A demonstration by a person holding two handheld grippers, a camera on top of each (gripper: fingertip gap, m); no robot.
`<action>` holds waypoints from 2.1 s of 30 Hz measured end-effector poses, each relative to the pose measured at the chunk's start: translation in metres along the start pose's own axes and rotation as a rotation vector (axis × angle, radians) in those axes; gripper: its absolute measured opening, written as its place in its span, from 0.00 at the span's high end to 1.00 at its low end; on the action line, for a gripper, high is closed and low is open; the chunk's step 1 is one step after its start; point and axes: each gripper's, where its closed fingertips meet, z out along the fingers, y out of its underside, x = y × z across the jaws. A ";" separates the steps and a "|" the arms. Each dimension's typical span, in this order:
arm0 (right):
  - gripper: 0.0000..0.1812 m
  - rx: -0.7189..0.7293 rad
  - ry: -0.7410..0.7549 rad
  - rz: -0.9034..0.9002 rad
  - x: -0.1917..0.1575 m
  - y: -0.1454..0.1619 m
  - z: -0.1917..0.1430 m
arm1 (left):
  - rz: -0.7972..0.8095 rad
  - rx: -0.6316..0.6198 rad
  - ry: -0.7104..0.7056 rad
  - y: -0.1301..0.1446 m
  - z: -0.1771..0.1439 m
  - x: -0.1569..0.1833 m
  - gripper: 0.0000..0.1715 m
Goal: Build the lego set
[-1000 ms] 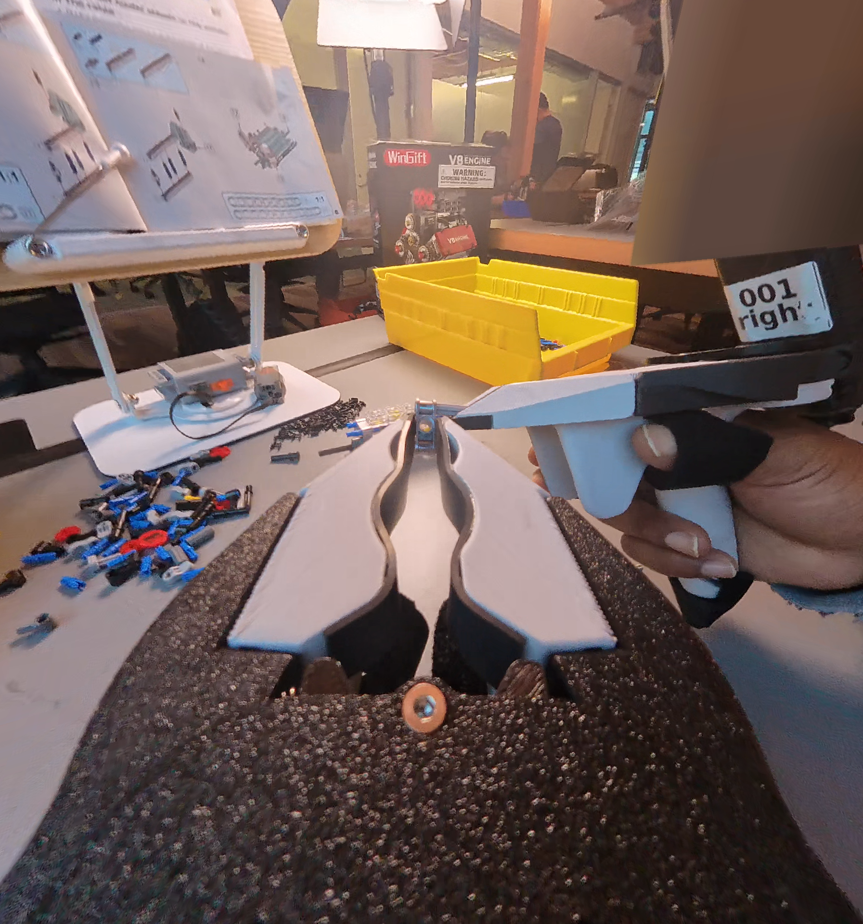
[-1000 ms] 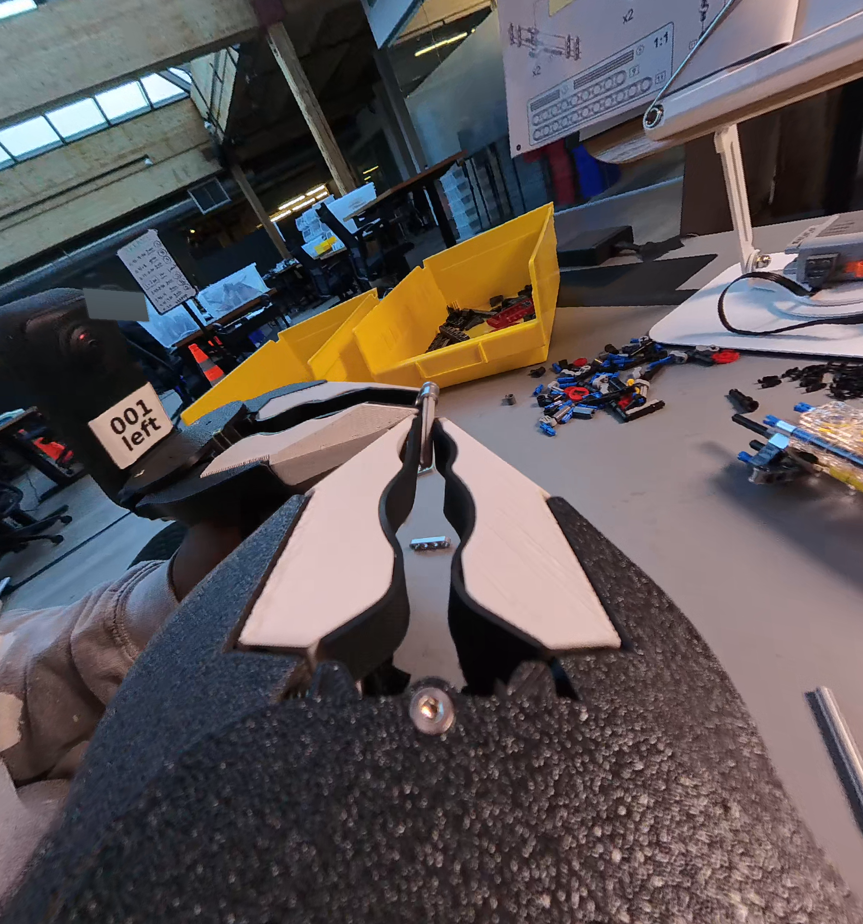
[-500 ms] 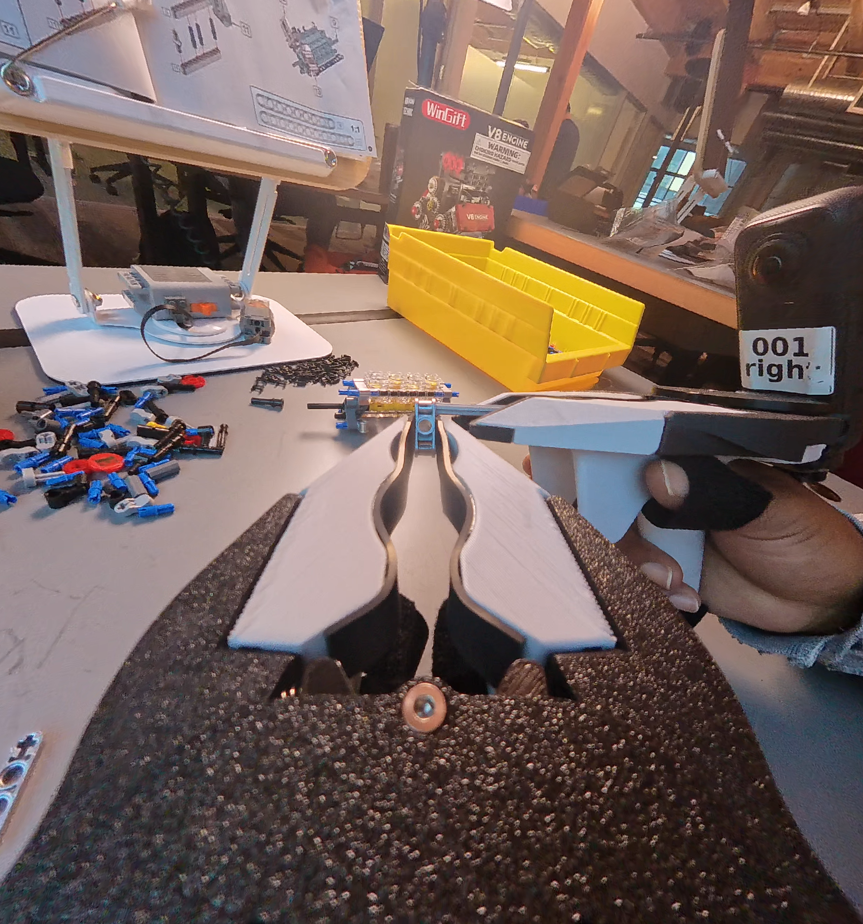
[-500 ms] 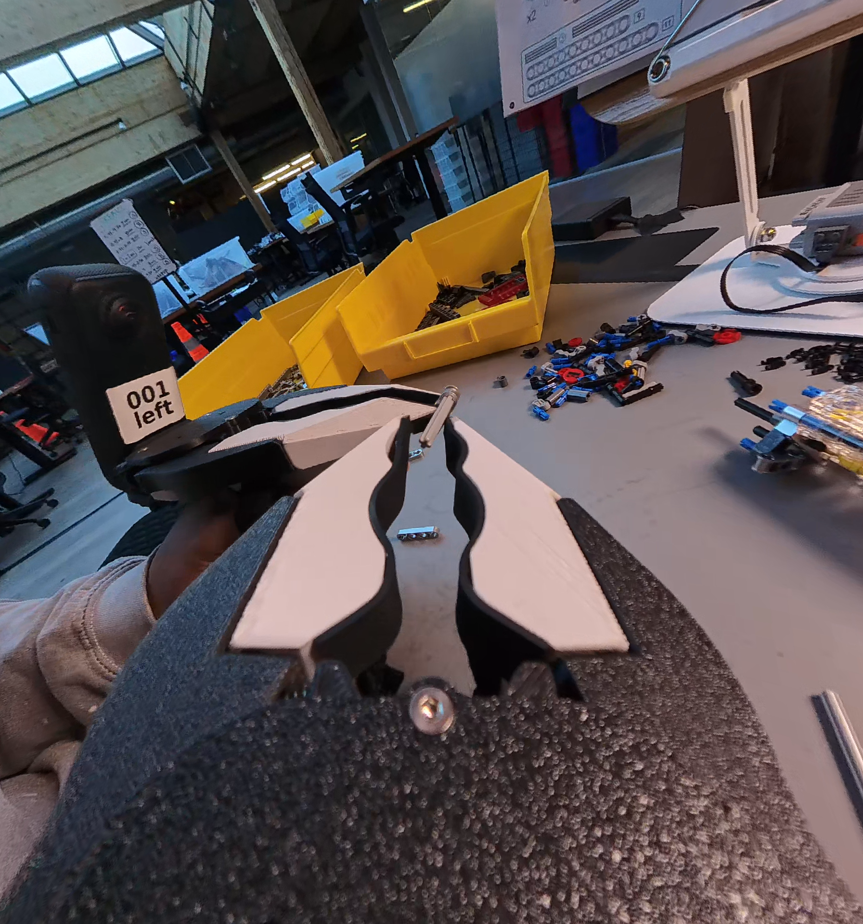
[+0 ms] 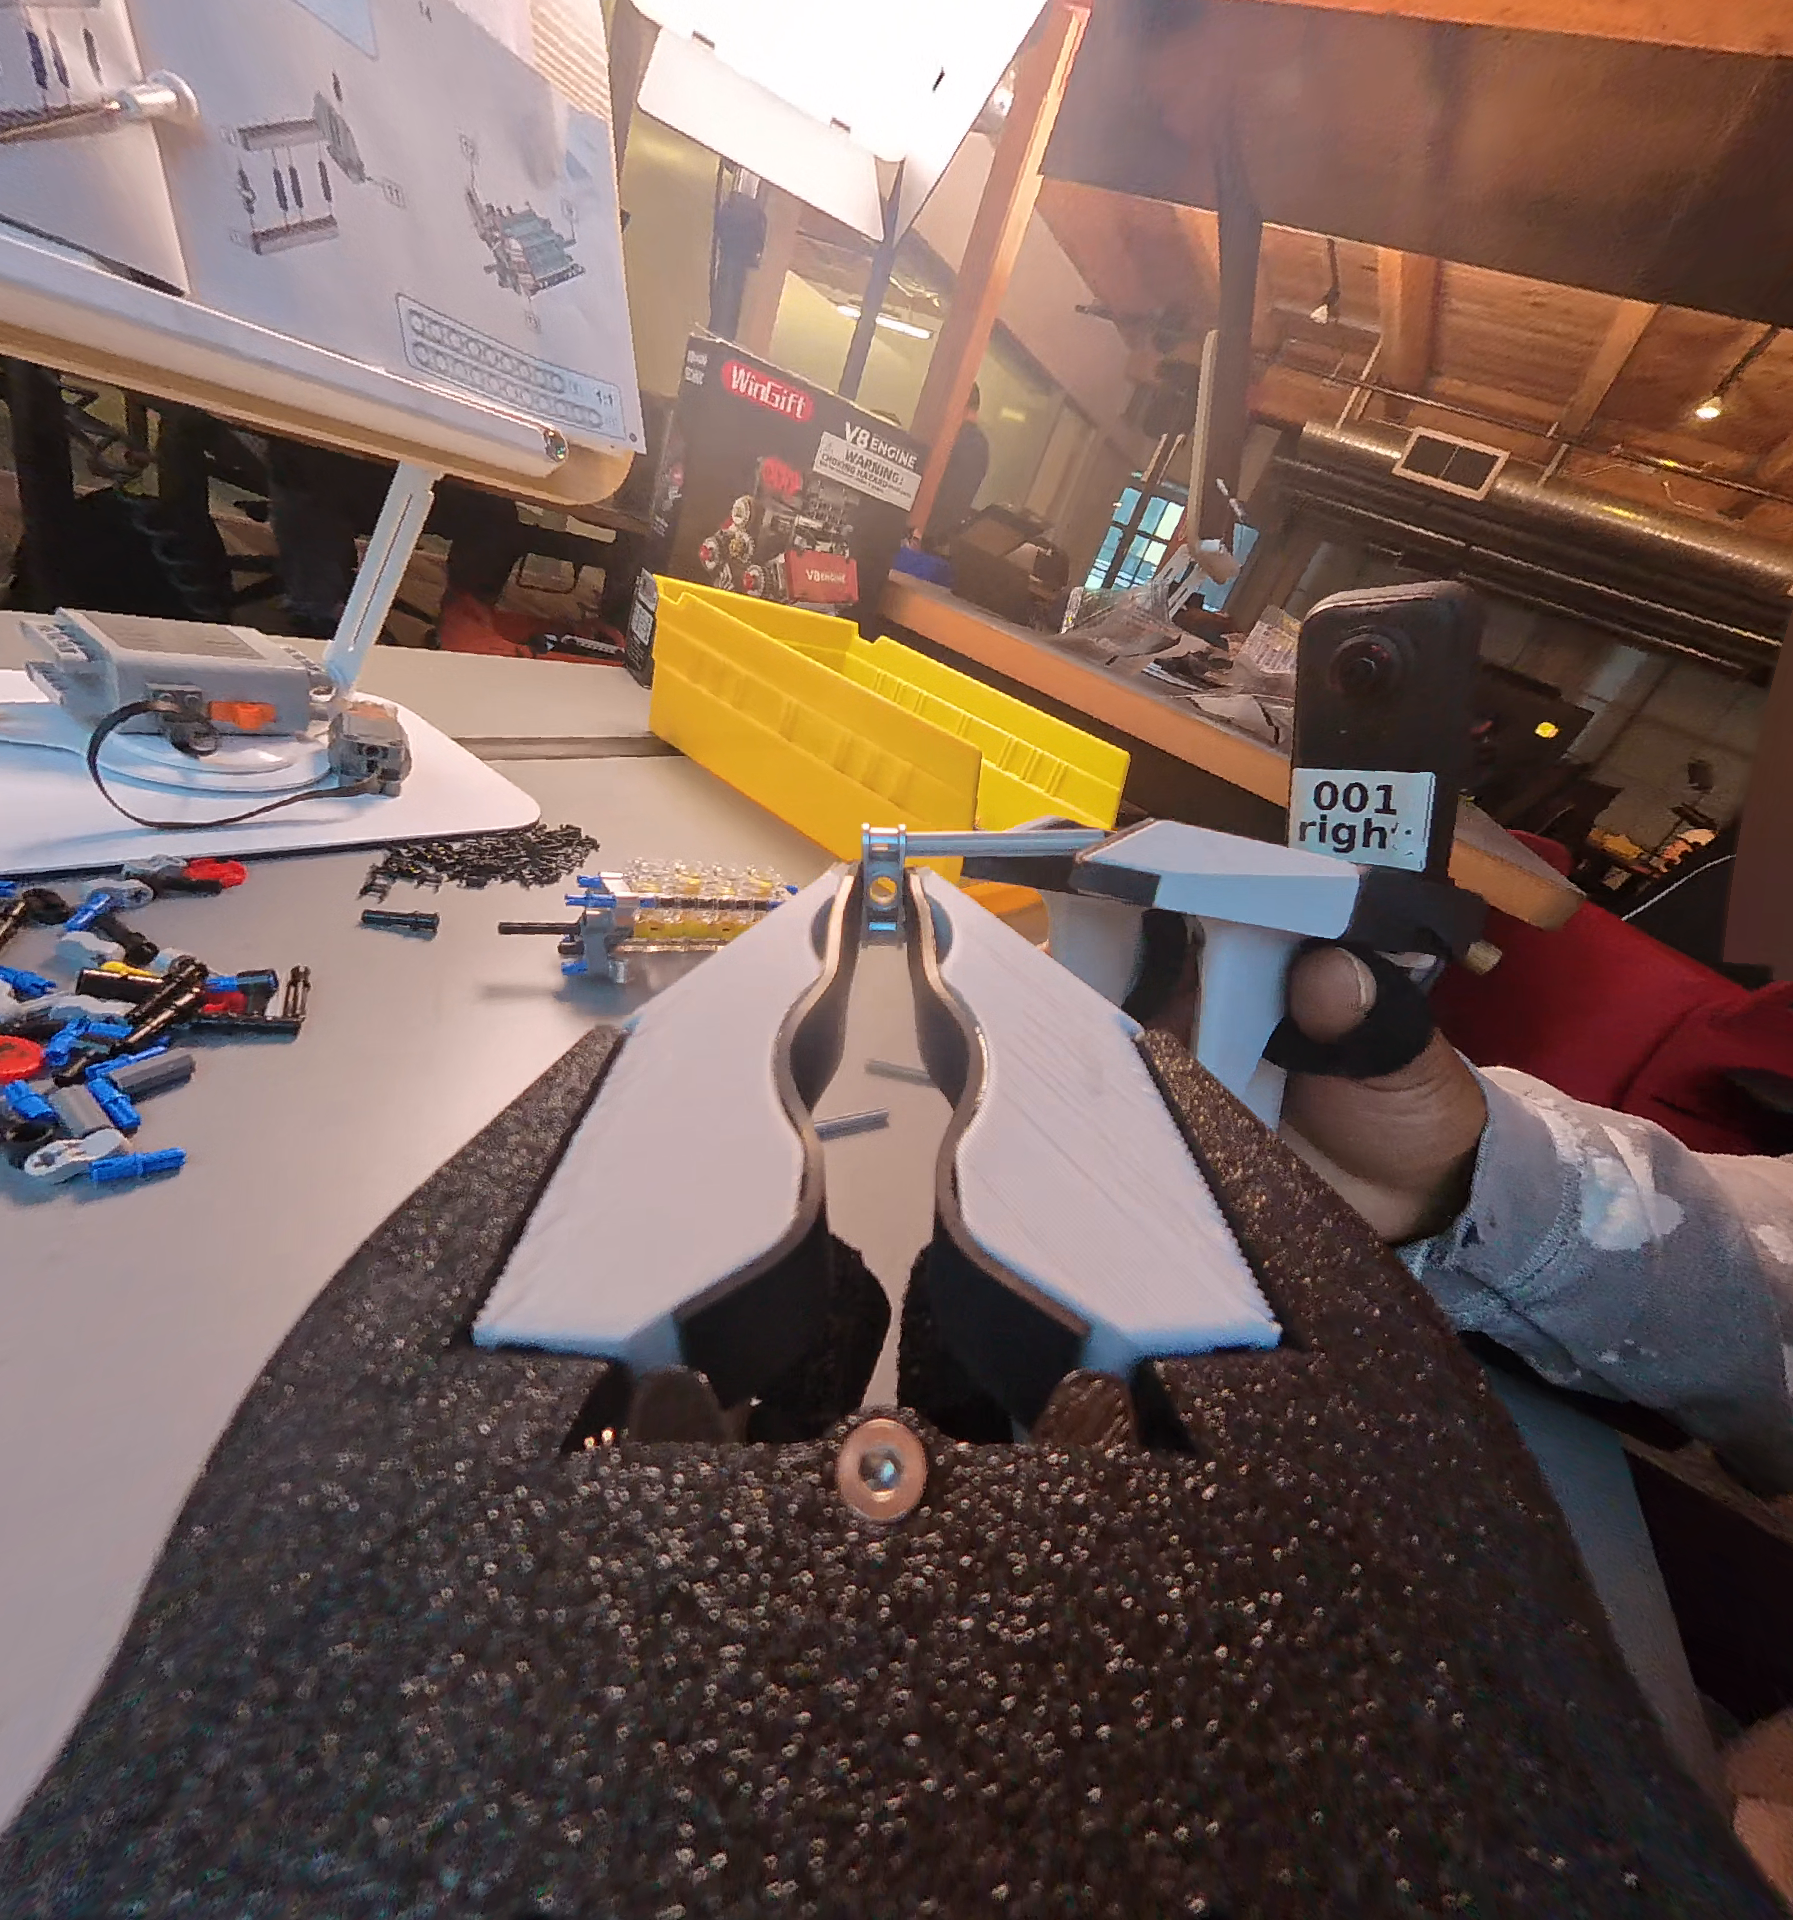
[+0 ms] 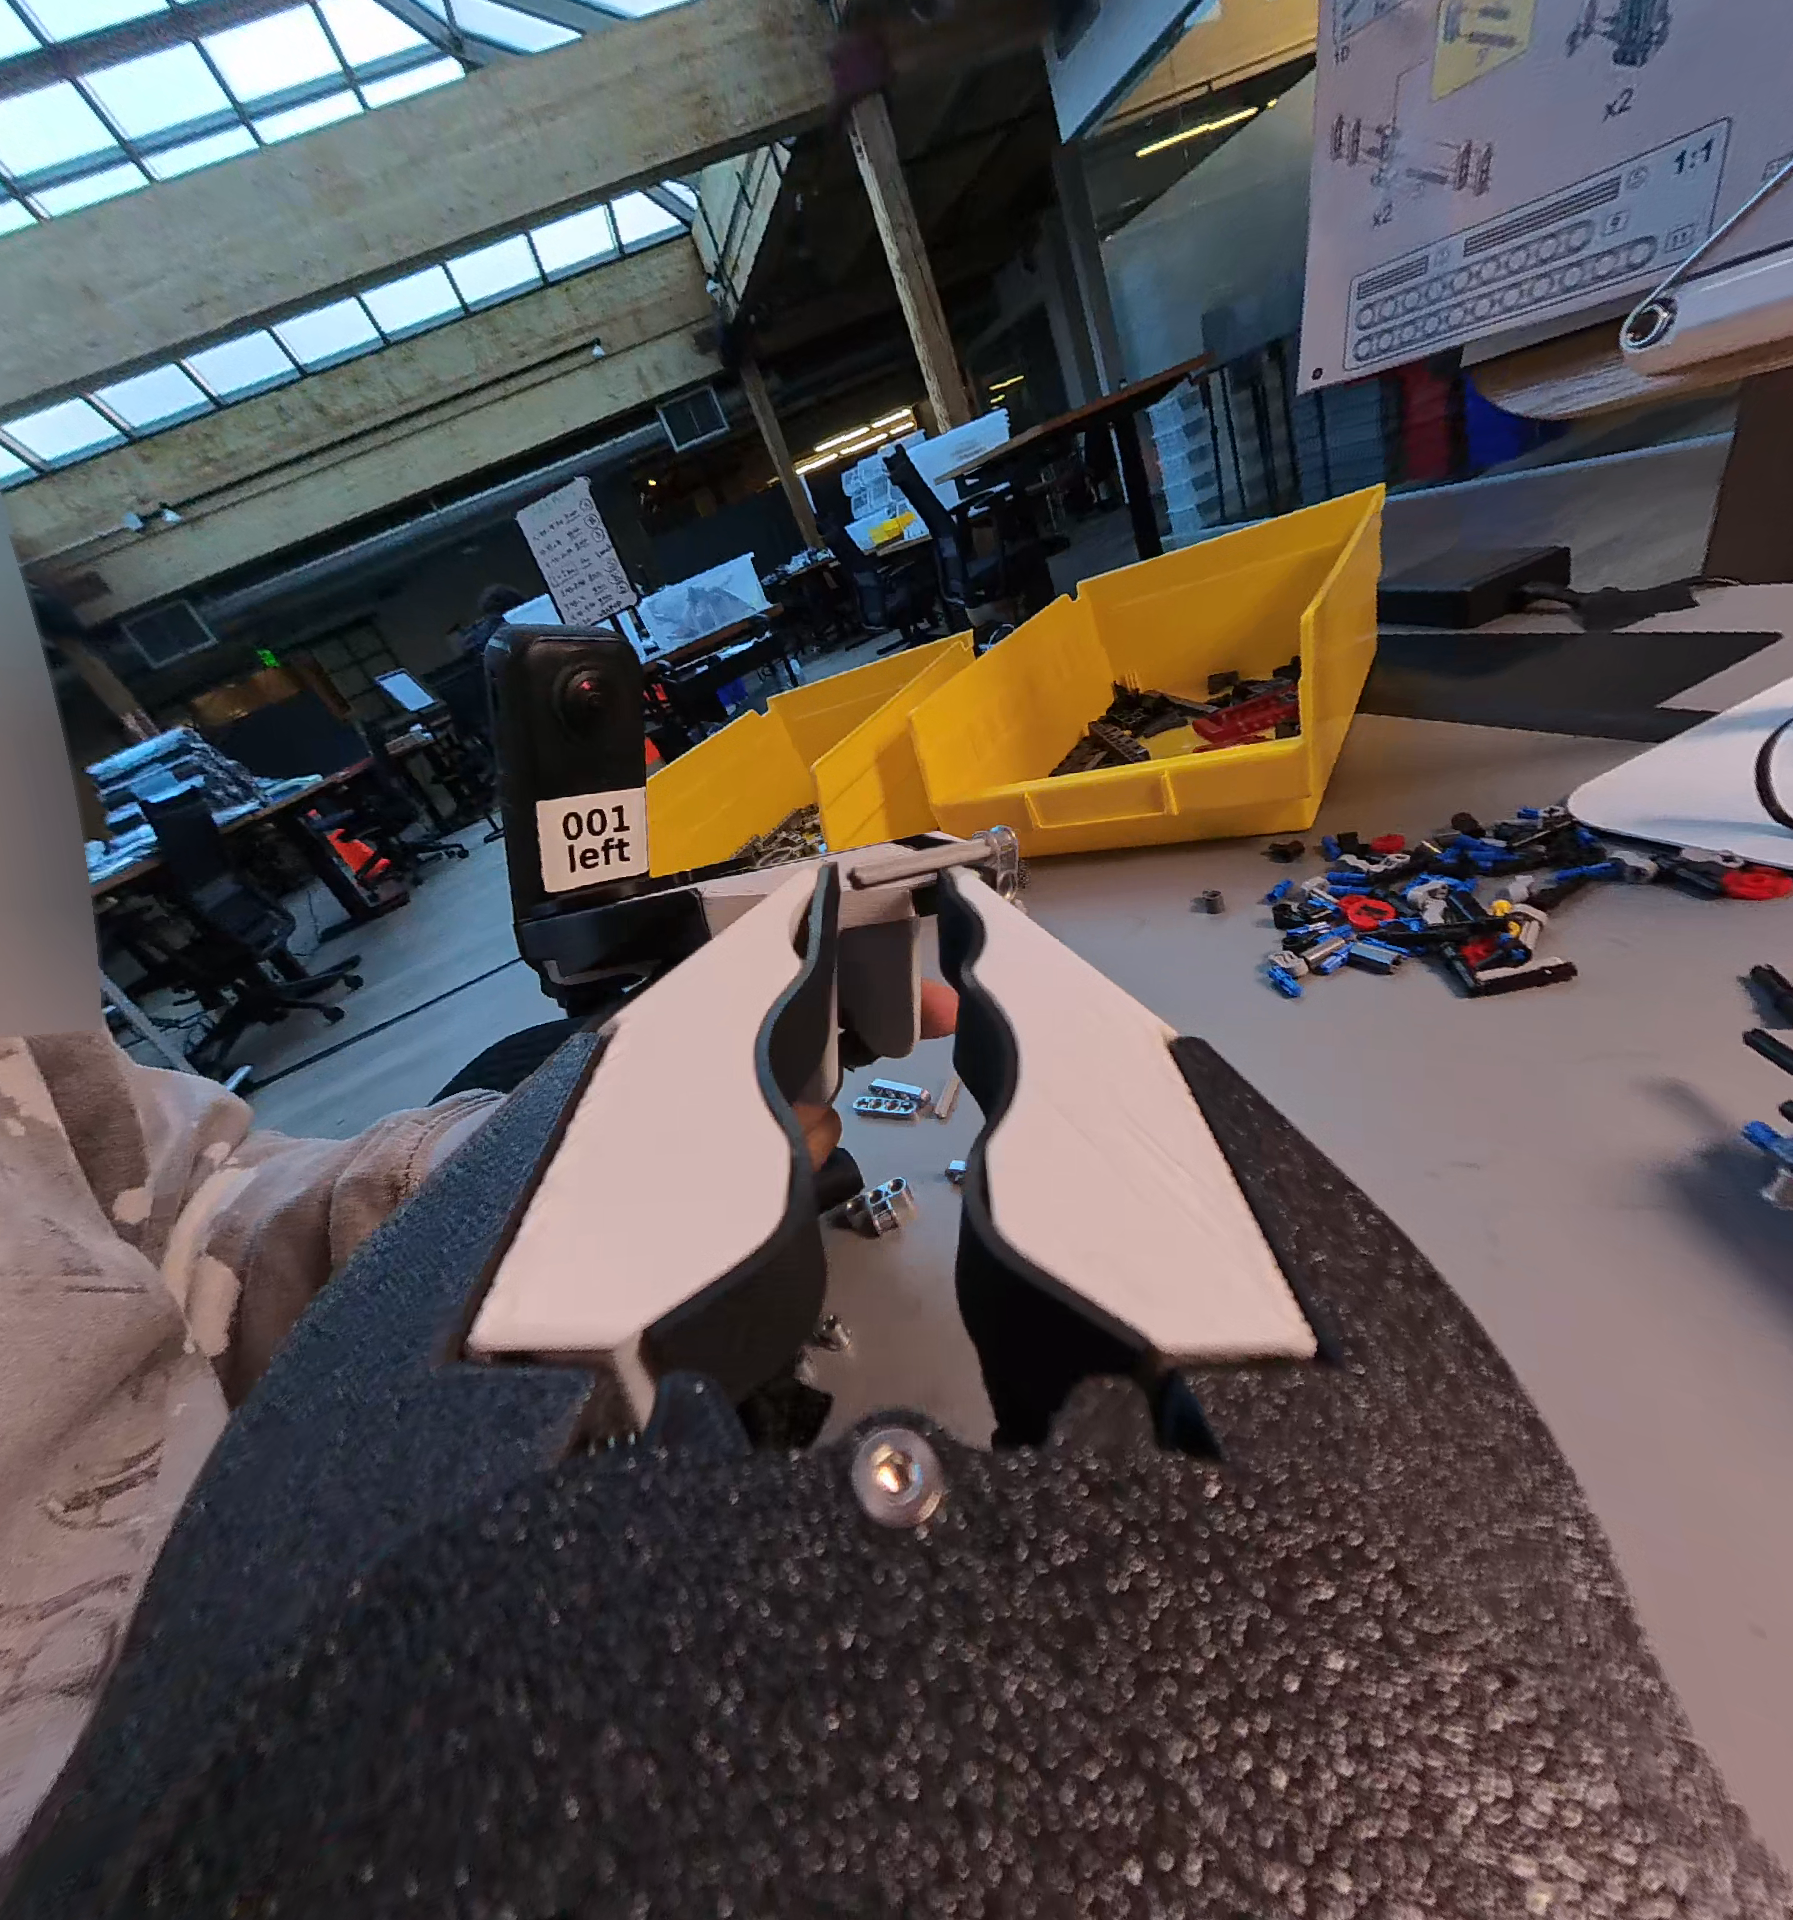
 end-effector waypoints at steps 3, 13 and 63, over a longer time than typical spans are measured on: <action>0.90 -0.001 -0.045 0.014 -0.004 -0.002 -0.002 | 0.005 0.009 0.030 -0.002 -0.001 0.003 0.97; 0.89 -0.033 -0.229 -0.005 -0.031 -0.005 -0.008 | 0.117 0.047 0.210 -0.012 -0.013 0.029 0.97; 0.75 0.016 -0.346 -0.055 -0.060 -0.004 -0.009 | 0.231 0.013 0.465 -0.011 -0.029 0.079 0.97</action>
